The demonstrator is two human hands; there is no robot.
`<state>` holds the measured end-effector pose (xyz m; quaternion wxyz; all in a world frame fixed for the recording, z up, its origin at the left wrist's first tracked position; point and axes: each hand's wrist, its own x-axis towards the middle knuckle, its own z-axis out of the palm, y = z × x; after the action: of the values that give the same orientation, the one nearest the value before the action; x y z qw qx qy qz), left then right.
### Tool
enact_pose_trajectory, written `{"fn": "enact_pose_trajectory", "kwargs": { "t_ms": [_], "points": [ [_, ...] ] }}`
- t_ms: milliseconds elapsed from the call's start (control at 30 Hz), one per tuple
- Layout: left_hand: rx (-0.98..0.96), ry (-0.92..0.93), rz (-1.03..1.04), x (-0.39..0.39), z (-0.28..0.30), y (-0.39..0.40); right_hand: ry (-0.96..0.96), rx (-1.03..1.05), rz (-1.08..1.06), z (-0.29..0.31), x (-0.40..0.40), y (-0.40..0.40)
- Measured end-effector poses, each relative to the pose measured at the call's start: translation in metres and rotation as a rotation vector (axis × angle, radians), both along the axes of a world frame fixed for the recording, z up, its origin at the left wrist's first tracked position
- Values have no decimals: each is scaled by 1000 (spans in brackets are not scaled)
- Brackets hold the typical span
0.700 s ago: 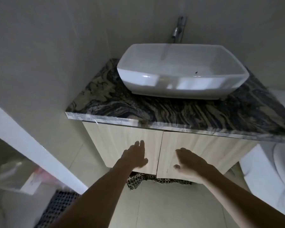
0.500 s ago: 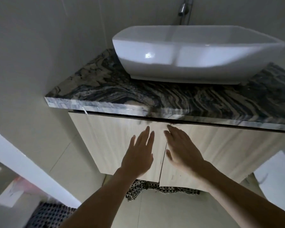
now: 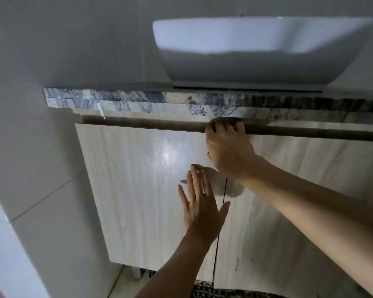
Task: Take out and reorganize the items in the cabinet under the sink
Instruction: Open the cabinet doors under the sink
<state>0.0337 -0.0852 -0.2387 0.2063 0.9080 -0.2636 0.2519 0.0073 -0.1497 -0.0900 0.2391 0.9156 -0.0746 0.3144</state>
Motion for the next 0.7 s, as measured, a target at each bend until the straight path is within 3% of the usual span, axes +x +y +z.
{"fn": "enact_pose_trajectory", "kwargs": {
  "t_ms": [200, 400, 700],
  "points": [
    [13, 73, -80, -13, 15, 21, -106, 52, 5, -8, 3, 17],
    [42, 194, -122, -31, 30, 48, 1, 115, 37, 8, -17, 28],
    [-252, 193, -61, -87, 12, 82, 18, 260, 248, 12, -72, 86]
  ]
}}
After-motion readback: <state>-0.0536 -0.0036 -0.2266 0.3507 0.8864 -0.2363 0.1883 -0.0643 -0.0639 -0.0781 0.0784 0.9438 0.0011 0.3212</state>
